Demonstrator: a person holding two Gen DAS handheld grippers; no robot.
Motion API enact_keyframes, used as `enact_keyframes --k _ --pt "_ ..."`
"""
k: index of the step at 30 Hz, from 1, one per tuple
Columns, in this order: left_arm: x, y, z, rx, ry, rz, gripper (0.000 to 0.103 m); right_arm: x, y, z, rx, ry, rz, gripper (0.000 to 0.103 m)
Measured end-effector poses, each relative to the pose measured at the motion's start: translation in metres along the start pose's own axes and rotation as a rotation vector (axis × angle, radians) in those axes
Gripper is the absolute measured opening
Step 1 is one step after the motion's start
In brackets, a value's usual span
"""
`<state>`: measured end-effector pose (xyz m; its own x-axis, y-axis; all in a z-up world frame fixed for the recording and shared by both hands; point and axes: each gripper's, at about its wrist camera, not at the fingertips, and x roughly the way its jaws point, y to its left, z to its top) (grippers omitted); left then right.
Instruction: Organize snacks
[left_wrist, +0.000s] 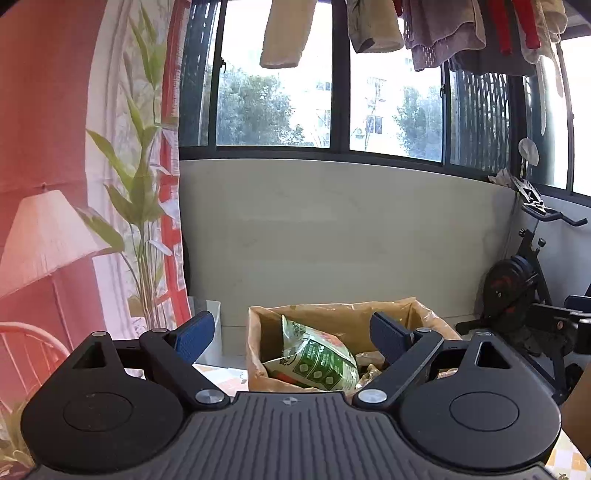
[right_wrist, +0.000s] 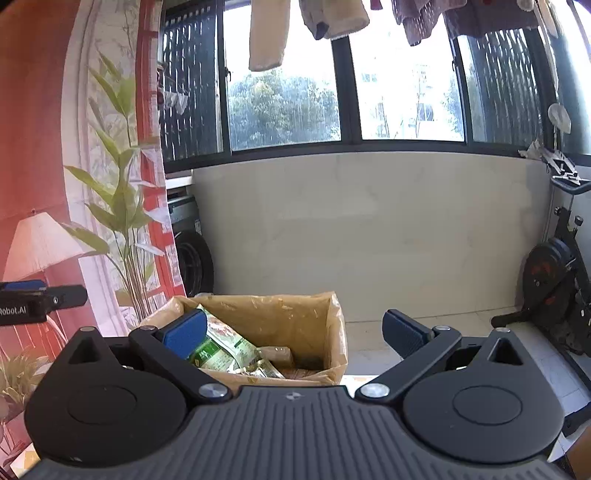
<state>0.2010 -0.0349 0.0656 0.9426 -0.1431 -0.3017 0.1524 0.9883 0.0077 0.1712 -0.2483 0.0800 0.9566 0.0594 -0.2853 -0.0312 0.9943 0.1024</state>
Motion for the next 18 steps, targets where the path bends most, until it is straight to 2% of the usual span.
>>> enact_keyframes --k 18 --pt "-0.0116 0.0030 0.0035 -0.009 -0.011 0.025 0.093 -0.0069 0.0050 0.0061 0.012 -0.017 0.001 0.103"
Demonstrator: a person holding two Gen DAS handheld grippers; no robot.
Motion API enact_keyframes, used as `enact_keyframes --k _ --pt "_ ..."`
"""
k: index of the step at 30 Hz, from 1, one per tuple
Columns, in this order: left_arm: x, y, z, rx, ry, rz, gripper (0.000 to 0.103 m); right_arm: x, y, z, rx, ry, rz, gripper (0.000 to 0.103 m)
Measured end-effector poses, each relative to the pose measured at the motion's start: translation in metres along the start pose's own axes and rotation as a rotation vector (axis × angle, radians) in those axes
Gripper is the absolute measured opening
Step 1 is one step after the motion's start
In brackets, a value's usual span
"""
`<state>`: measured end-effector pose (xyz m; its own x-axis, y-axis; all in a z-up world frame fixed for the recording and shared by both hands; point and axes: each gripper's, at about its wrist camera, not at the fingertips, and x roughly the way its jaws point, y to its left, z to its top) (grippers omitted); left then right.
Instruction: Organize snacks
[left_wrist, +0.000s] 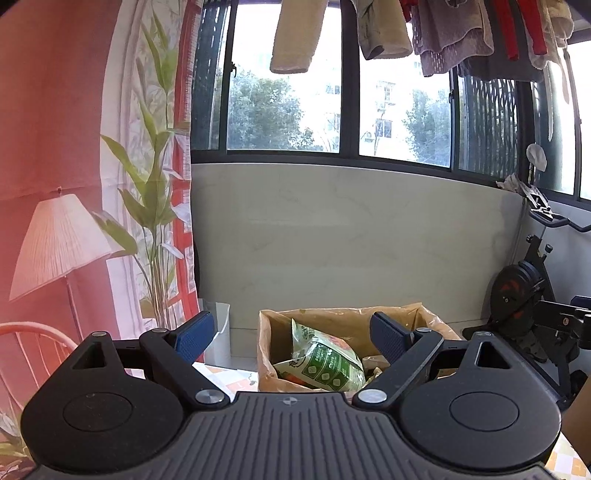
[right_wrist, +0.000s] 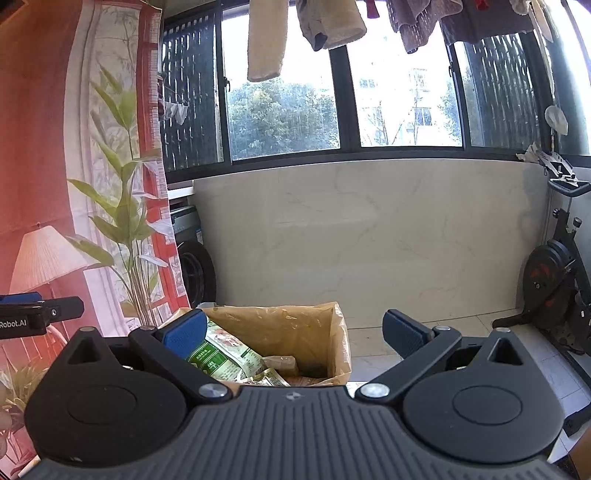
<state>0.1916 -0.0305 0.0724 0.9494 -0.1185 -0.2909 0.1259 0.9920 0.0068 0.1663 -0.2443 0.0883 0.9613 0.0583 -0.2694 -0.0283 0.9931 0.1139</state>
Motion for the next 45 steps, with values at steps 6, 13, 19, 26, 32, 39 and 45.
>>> enact_keyframes --k 6,13,19,26,32,39,45 --pt "-0.0008 0.0017 -0.0001 -0.004 0.000 0.000 0.093 -0.0012 -0.0010 -0.0006 0.000 0.001 0.001 0.103" --pt "-0.0011 0.0041 -0.0009 -0.017 0.009 0.001 0.093 -0.0037 -0.0010 -0.0005 0.002 0.002 0.004 0.103" --pt "-0.0030 0.0031 -0.0013 -0.022 0.011 0.005 0.093 -0.0051 -0.0017 -0.0004 0.002 0.004 0.010 0.103" --pt "-0.0060 0.0014 0.0000 -0.022 0.009 0.013 0.093 -0.0048 -0.0023 -0.0004 0.001 0.007 0.022 0.103" --pt "-0.0073 0.0016 0.0004 -0.022 0.007 0.016 0.093 -0.0052 -0.0020 -0.0011 0.000 0.006 0.024 0.103" --pt "-0.0092 0.0010 0.0001 -0.029 0.012 0.022 0.093 -0.0059 -0.0039 -0.0012 -0.004 0.010 0.031 0.103" --pt "-0.0101 -0.0008 -0.0002 -0.029 0.015 0.025 0.093 -0.0065 -0.0045 -0.0014 -0.006 0.011 0.034 0.103"
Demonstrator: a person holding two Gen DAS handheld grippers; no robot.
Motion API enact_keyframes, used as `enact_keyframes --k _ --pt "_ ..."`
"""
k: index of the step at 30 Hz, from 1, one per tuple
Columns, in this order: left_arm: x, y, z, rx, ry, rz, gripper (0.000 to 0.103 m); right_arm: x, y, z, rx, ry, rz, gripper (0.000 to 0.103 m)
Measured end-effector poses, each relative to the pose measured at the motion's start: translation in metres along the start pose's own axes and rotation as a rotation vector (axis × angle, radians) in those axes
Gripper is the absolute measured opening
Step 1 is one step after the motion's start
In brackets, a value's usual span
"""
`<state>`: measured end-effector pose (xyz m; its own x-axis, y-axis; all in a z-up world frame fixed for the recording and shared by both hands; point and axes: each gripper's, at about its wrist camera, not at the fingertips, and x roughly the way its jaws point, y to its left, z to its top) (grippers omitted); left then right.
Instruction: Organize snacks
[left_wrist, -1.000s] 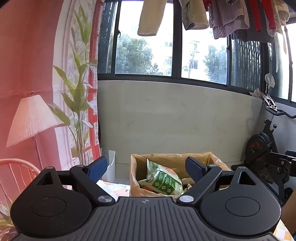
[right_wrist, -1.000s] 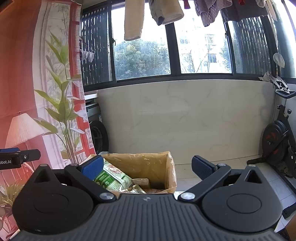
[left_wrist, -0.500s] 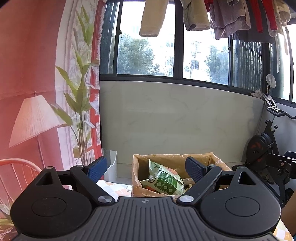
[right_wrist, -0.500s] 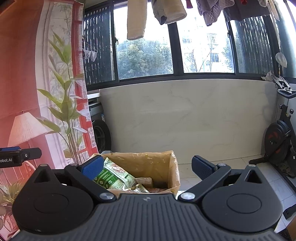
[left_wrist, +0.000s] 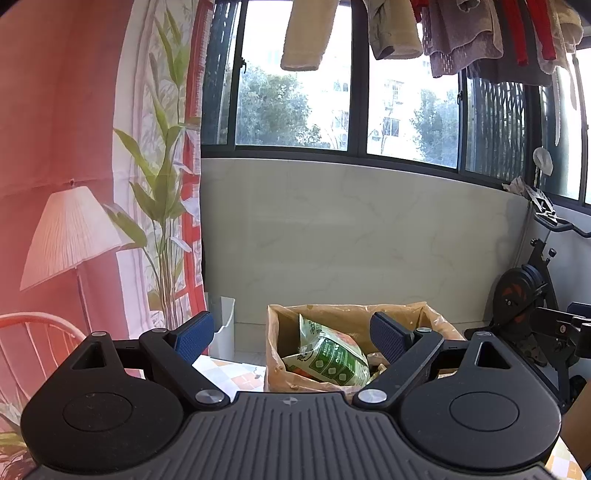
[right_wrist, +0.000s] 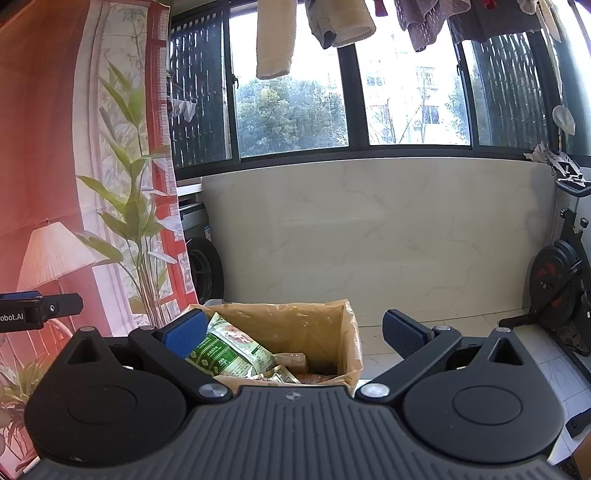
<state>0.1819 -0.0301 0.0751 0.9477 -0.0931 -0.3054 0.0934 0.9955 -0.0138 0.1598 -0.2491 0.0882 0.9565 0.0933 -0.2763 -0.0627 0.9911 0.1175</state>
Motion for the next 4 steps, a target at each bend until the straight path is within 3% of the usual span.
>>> enact_keyframes --k 4 --pt "0.0003 -0.0001 -0.0002 -0.001 0.002 0.002 0.093 0.0010 0.0005 0.0002 0.000 0.005 0.002 0.103"
